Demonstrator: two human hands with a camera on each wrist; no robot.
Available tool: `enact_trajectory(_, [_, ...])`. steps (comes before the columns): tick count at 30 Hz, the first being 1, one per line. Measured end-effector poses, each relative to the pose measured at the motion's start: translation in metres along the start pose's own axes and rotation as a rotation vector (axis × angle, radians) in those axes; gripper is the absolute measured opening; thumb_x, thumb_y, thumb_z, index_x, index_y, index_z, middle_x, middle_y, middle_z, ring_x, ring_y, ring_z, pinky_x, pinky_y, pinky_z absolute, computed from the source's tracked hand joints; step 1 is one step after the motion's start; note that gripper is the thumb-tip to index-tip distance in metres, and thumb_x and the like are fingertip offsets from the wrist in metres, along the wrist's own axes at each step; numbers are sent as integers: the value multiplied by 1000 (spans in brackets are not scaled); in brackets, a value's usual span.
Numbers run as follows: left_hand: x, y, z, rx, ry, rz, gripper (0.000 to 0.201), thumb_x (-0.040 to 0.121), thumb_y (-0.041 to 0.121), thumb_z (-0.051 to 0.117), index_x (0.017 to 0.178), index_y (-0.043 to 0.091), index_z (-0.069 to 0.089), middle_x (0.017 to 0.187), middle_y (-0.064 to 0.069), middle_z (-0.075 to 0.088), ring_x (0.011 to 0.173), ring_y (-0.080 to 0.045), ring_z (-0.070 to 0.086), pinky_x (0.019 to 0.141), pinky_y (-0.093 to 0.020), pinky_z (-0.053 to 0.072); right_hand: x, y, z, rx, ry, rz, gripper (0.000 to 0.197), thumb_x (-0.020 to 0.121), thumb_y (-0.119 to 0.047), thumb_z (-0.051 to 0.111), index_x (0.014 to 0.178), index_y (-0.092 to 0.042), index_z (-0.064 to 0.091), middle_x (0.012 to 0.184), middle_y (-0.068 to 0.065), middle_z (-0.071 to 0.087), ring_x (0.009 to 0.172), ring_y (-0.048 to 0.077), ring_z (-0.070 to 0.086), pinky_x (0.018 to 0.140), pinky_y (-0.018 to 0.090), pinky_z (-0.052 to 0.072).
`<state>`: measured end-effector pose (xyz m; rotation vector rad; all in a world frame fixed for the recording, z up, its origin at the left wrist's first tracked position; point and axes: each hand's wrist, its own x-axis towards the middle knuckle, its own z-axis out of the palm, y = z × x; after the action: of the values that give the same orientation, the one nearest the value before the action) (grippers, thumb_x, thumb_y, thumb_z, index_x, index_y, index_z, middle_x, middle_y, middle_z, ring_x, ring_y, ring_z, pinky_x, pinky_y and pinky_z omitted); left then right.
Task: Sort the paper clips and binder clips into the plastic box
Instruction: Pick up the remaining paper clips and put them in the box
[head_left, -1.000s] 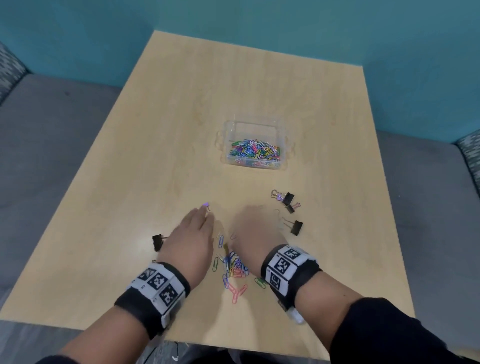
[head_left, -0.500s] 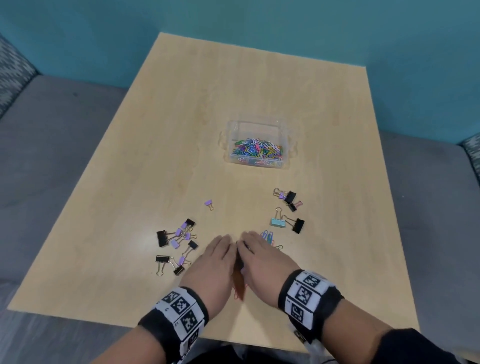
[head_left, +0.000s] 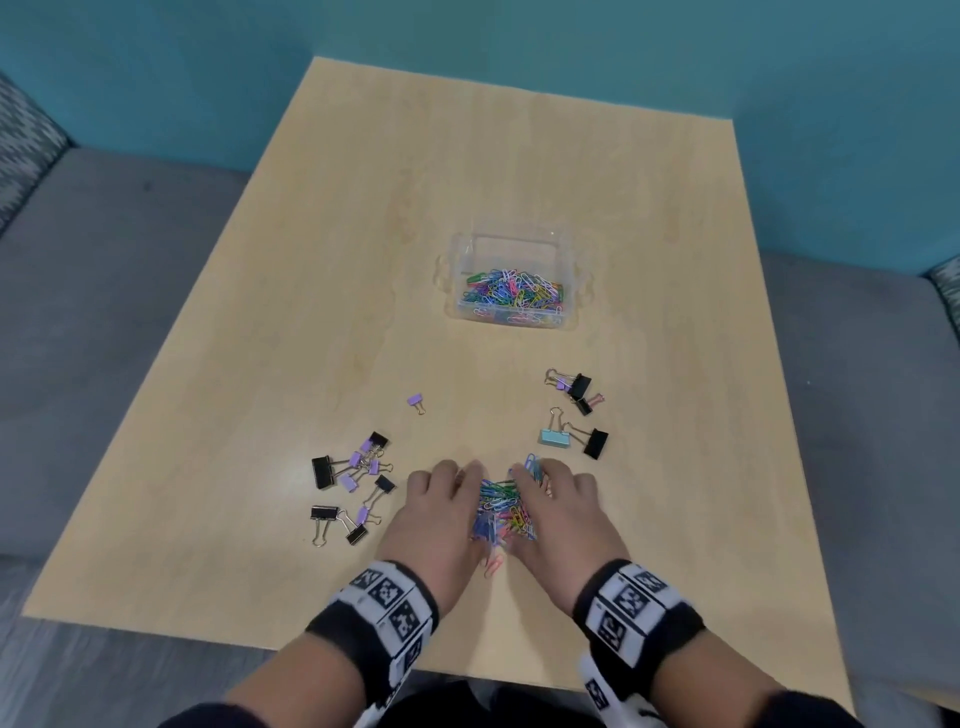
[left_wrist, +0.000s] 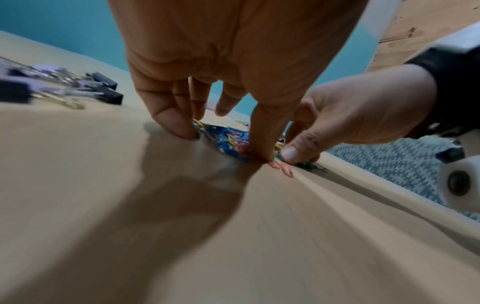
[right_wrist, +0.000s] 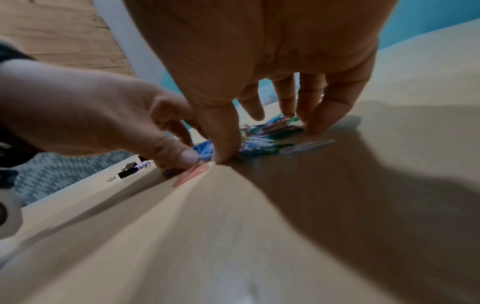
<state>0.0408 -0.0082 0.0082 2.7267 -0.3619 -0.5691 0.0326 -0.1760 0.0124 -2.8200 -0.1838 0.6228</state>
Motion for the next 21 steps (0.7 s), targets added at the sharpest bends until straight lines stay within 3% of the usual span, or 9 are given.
enact_trajectory(3, [18, 4, -5, -8, -4, -20, 55, 84, 28, 59, 133, 23, 35, 124, 0, 35, 107, -21, 33, 88, -32, 43, 18, -11, -5, 9, -5, -20, 51, 90, -30, 56, 136, -26, 36, 135, 3, 32, 115, 24, 32, 87, 32, 45])
enact_trajectory(7, [30, -2, -3, -2, 9, -3, 22, 88, 19, 53, 109, 21, 53, 109, -1, 41, 92, -19, 39, 80, -33, 44, 27, -10, -8, 34, 21, -46, 22, 91, -13, 49, 113, -19, 49, 120, 4, 40, 101, 24, 37, 77, 33, 45])
enact_trajectory(10, [33, -3, -2, 40, 5, 9, 14, 86, 13, 53, 99, 19, 52, 103, -1, 41, 82, -16, 34, 68, -28, 36, 28, -8, -9, 25, 11, -86, 26, 86, -2, 49, 108, -17, 49, 115, 6, 43, 97, 24, 38, 75, 31, 40])
enact_trajectory(13, [33, -2, -6, 49, 14, 18, 12, 84, 10, 54, 90, 19, 51, 93, 2, 39, 76, -15, 32, 63, -27, 27, 28, -6, -13, 26, 9, -117, 27, 84, -4, 55, 106, -17, 49, 111, 5, 43, 94, 22, 39, 71, 29, 35])
enact_trajectory(16, [32, -2, -7, 14, 13, 19, 12, 84, 8, 53, 86, 20, 51, 86, 5, 33, 74, -15, 35, 62, -27, 28, 28, -5, -15, 38, 3, -131, 29, 80, -1, 58, 103, -17, 49, 105, 3, 42, 86, 20, 37, 67, 29, 31])
enact_trajectory(21, [31, -3, -10, -50, 31, 0, 6, 87, 11, 54, 85, 15, 58, 81, 4, 41, 70, -17, 43, 58, -28, 29, 29, -3, -17, 77, 11, -136, 25, 77, 5, 55, 87, -17, 48, 86, 0, 36, 66, 18, 30, 53, 27, 23])
